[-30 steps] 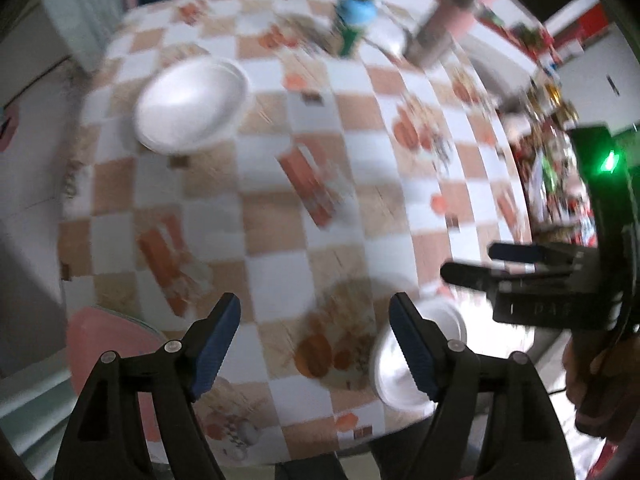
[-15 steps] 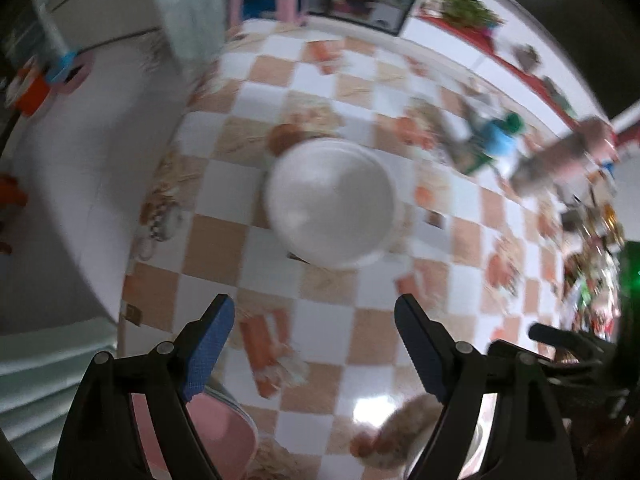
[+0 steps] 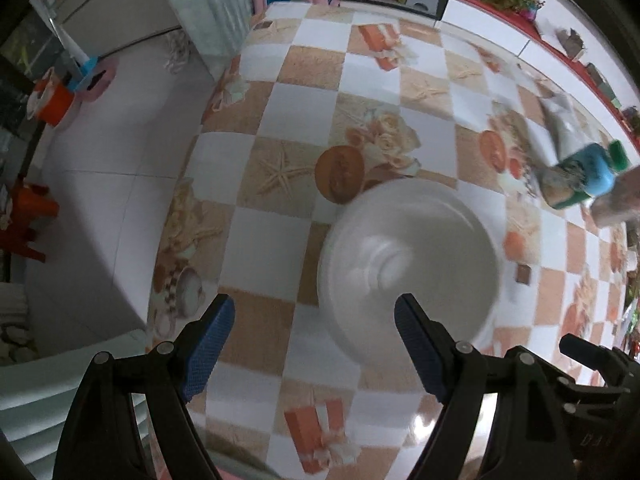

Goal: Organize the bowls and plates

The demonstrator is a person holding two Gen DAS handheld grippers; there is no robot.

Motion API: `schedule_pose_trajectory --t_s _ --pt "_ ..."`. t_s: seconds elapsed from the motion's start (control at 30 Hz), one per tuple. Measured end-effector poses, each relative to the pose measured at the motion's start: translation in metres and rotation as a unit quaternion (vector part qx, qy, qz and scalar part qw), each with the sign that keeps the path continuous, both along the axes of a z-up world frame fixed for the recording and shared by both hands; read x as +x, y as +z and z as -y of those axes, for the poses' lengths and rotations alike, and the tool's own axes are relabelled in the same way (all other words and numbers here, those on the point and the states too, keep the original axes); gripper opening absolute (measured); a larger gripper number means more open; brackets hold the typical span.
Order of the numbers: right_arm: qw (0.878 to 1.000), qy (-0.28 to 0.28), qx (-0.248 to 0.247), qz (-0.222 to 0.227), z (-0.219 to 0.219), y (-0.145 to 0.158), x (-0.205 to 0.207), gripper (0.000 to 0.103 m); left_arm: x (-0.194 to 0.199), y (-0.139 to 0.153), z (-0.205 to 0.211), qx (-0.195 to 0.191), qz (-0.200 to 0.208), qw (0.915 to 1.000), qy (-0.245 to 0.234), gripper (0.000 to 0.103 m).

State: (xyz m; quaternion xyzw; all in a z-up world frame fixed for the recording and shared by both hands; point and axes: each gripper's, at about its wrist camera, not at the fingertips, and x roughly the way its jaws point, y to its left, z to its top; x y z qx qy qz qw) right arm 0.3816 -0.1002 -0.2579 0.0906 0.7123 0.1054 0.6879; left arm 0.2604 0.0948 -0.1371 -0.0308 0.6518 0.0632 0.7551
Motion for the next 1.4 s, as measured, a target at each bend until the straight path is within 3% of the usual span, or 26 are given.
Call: schedule_pose_trajectory --t_s 0.33,0.4,0.47,0.6,0.63,0.73,0.77,1.03,1.4 --pt "1.0 0.01 -0.026 0.013 -0.018 -0.034 0.022 0.103 0.029 -0.034 0.005 0.039 -0.008 0.9986 -0.036 0.085" --pt "1.0 0.009 -0.023 0.011 -0.019 -0.039 0.023 0.098 0.032 -0.04 0.005 0.039 -0.012 0.9984 -0.039 0.085" --pt "1.0 0.008 -0.014 0.007 -0.022 -0.043 0.023 0.071 0.033 -0.044 0.006 0.035 -0.015 0.9983 -0.044 0.081" --pt "1.0 0.022 0.011 0.012 -0.031 -0.045 0.022 0.056 0.035 -0.056 0.006 -0.01 -0.044 0.998 -0.044 0.047" --pt "0.999 0.024 0.023 0.012 -0.033 -0.044 0.021 0.047 0.035 -0.056 0.007 -0.021 -0.043 0.998 -0.041 0.039" --pt "0.998 0.034 0.046 0.001 -0.04 -0.044 0.019 0.025 0.03 -0.056 0.017 -0.022 -0.047 0.9968 -0.06 0.033" --pt "0.998 0.041 0.049 -0.002 -0.043 -0.044 0.017 0.013 0.027 -0.056 0.021 -0.015 -0.046 0.9963 -0.071 0.033" --pt "0.995 0.095 0.027 -0.033 -0.029 -0.047 -0.015 0.014 -0.035 -0.058 0.05 -0.013 -0.058 0.9921 -0.111 0.033" --pt "0.987 0.145 0.001 -0.076 -0.004 -0.052 -0.138 0.015 -0.155 -0.067 0.08 -0.016 -0.098 0.9888 -0.112 0.039"
